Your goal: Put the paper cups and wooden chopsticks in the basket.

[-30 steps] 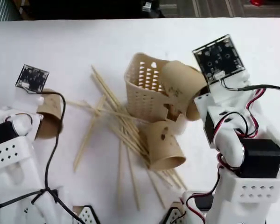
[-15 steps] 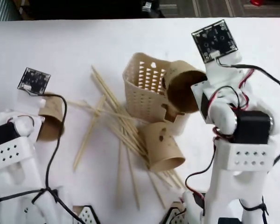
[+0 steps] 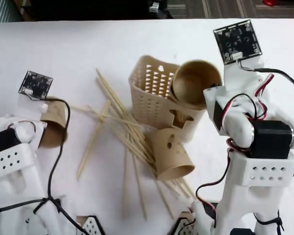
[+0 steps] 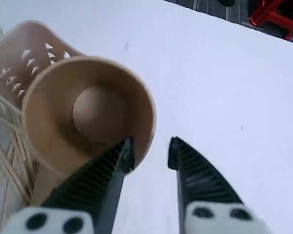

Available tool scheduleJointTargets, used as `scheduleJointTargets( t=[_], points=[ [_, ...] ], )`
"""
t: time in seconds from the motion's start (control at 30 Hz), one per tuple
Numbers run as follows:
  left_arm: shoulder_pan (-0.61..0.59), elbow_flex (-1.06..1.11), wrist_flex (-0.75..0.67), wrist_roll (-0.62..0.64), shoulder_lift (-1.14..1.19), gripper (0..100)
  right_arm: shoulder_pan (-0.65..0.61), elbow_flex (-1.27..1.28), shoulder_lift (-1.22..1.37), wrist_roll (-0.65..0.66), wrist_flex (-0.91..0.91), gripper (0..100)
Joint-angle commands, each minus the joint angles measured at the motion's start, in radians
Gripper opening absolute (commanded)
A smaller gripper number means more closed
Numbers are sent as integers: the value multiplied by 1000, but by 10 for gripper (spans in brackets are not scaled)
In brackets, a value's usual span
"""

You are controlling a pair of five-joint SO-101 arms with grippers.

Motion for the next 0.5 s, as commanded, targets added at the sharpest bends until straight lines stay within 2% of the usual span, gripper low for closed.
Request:
scheduleJointTargets(
  t=[0.0, 0.1, 0.2, 0.37, 0.47],
  points=[
    [13, -3, -12, 11, -7, 23, -5, 28, 2, -43, -116, 162],
    [13, -3, -12, 11, -7, 23, -30, 101, 2, -55, -213, 163],
    [13, -11, -15, 11, -7, 23, -61, 144, -8, -51, -231, 163],
    [13, -80, -11, 94, -48, 23, -65, 144, -64, -48, -137, 160],
    [15, -121, -11, 123, -124, 23, -2, 170, -105, -48, -71, 159]
  ],
)
